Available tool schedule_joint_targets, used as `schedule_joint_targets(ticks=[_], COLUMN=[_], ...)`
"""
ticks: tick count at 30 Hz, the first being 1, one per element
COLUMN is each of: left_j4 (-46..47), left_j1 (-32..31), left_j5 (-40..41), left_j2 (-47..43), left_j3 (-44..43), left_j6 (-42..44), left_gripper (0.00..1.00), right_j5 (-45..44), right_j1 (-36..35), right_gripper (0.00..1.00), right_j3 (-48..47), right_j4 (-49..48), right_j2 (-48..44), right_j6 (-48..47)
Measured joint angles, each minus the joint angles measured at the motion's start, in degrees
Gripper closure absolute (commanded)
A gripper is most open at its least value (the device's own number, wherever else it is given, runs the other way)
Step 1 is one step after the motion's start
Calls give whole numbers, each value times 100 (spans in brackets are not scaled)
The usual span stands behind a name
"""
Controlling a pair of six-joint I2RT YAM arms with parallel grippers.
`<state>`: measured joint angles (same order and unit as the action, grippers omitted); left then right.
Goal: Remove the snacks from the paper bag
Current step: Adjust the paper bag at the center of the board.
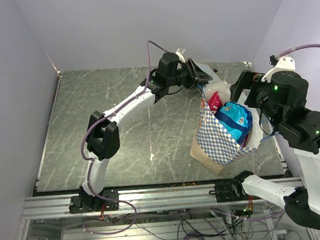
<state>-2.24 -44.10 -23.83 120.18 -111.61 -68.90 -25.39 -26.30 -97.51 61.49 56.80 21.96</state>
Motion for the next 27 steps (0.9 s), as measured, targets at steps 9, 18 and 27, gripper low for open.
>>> schedule_joint_targets(ticks=[9,18,27], left_j4=[-114,-306,-756], left_j1=[9,118,260], left_j5=[-90,-133,-153], left_j2=[76,-70,-791], left_j3=[-531,-402,258], left_j6=[7,17,136], left_gripper=[93,93,93], right_j5=[-101,-151,-186], right_j1=[0,0,0], right_gripper=[0,0,0], right_j3=[-57,-66,-57], right_j4=[-37,-44,-79], right_j2=[-74,-223,-232], right_j6=[-66,-61,-2])
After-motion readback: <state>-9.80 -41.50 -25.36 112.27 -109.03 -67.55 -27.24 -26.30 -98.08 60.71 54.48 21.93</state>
